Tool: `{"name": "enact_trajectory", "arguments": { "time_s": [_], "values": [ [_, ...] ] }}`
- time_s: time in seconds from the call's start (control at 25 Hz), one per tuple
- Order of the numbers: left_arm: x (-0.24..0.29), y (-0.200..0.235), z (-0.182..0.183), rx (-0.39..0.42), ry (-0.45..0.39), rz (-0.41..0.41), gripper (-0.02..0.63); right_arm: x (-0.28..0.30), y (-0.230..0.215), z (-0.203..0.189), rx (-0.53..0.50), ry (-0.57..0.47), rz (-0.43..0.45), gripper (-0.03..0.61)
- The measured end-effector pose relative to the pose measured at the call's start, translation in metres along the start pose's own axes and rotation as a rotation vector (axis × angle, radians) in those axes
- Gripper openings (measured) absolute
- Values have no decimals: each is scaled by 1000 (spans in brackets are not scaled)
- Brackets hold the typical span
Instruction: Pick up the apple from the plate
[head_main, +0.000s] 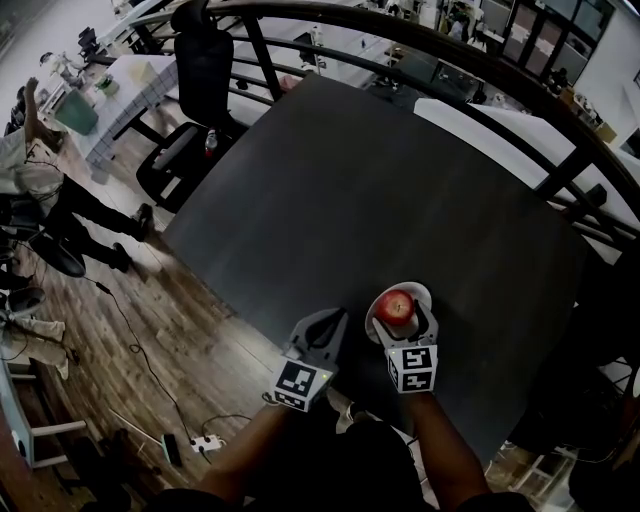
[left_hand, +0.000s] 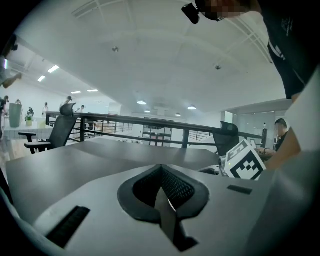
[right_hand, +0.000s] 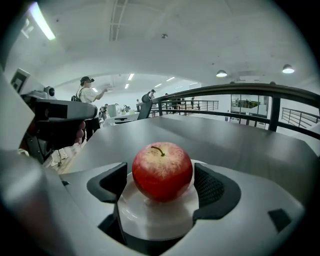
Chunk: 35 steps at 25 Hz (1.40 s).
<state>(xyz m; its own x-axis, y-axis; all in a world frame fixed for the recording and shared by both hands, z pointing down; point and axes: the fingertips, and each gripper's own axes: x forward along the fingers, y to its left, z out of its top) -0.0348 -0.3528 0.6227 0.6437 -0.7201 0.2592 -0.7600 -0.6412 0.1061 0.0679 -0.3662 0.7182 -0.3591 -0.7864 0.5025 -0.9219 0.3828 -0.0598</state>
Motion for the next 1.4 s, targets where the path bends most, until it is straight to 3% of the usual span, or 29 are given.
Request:
{"name": "enact_trajectory", "arguments": {
  "time_s": [0.64, 1.0, 1.4],
  "values": [
    [-8, 2, -10, -2, 14, 5, 17, -4, -4, 9, -34, -3, -15, 394],
    [-10, -5, 10, 10, -12, 14, 17, -31, 1, 60, -71, -90, 24, 394],
    [-27, -33, 73, 77, -112, 41, 17, -106, -8, 139, -124, -284, 19, 394]
  ]
}}
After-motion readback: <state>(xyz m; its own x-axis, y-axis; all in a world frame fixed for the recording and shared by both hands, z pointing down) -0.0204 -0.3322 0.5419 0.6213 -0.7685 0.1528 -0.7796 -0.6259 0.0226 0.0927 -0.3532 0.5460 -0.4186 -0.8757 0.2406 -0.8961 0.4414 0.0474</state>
